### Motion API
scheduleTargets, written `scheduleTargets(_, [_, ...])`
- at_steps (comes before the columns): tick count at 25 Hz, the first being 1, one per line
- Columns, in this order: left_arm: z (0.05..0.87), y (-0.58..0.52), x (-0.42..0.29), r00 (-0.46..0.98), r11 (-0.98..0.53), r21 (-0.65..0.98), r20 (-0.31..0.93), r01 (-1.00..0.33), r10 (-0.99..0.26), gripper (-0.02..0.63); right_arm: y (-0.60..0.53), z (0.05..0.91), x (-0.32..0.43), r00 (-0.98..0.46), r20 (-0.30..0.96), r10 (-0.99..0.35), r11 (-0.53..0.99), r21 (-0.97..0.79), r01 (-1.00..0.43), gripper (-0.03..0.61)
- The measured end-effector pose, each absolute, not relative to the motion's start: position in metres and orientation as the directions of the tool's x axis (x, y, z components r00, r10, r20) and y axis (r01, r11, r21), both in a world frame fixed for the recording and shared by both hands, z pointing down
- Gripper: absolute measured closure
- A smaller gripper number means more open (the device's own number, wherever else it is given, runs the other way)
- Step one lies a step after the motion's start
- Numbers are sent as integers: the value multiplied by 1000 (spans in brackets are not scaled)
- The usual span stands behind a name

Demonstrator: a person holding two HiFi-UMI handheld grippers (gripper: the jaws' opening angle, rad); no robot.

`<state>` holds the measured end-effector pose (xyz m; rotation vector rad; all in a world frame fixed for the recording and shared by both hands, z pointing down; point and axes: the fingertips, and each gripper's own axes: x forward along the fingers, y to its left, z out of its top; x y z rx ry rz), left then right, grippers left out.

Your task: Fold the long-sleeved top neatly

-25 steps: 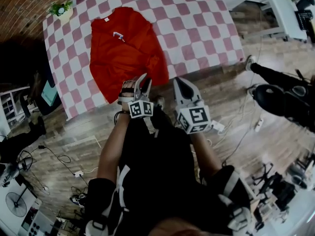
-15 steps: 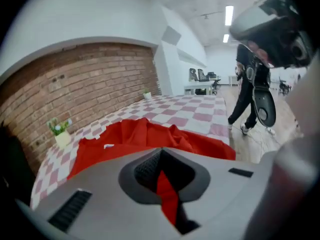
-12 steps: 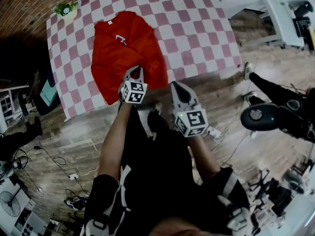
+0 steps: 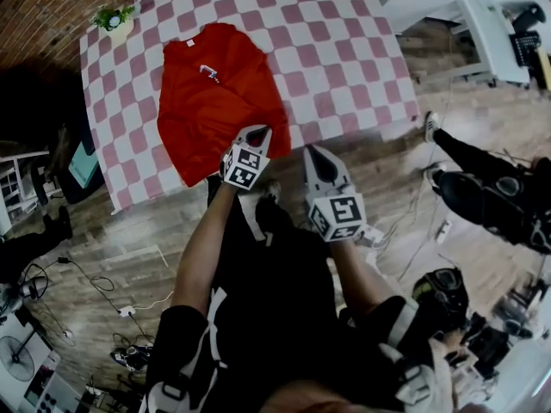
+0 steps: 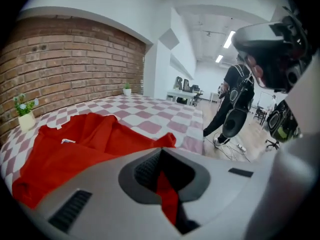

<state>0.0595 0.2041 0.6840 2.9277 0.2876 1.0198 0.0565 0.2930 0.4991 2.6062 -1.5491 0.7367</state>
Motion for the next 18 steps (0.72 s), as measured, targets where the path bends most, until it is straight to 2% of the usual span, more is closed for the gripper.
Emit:
scheduleTargets(6, [646,186,34,811,-988,145,571,58,132,607,290,497,57,401,396,-826,-511,-226,-830,571])
scheduleTargets(14, [560,130,-9,880,-990,75,470,-120,-71,607,263,474,43,331,366,-870,-434,-247,-866,571])
scheduleTargets(18, [513,93,-37,899,-968,109,406,-225,-163,607,239,460,38,305,346,-887,-398,-241,-885,571])
